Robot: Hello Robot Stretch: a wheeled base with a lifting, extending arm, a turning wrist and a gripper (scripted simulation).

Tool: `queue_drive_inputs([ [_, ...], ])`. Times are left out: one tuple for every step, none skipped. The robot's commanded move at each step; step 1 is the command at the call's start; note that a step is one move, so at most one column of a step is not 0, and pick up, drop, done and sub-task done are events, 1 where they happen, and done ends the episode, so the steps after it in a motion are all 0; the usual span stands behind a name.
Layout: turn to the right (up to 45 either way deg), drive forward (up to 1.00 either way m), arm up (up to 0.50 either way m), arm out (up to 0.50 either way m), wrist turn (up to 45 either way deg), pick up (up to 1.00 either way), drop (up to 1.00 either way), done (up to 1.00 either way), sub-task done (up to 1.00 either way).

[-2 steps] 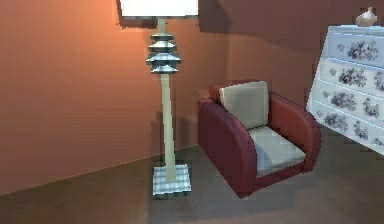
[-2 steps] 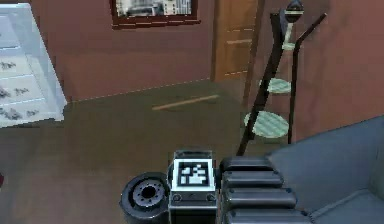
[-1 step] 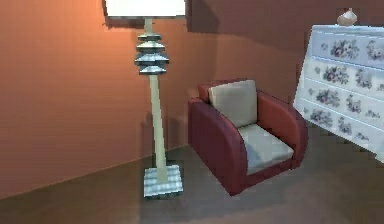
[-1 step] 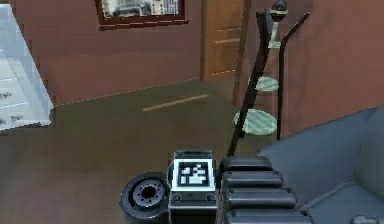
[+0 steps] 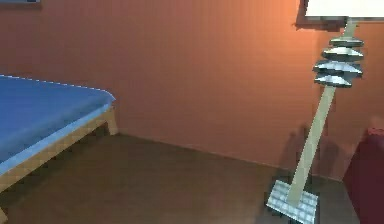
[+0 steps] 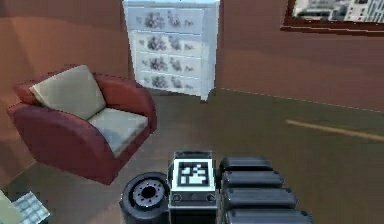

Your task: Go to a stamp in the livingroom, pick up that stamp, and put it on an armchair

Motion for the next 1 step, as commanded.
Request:
queue_drive_inputs([
  [-45.0, 0.00, 0.00, 0.00, 0.0, 0.00, 0.00, 0.00, 0.00],
])
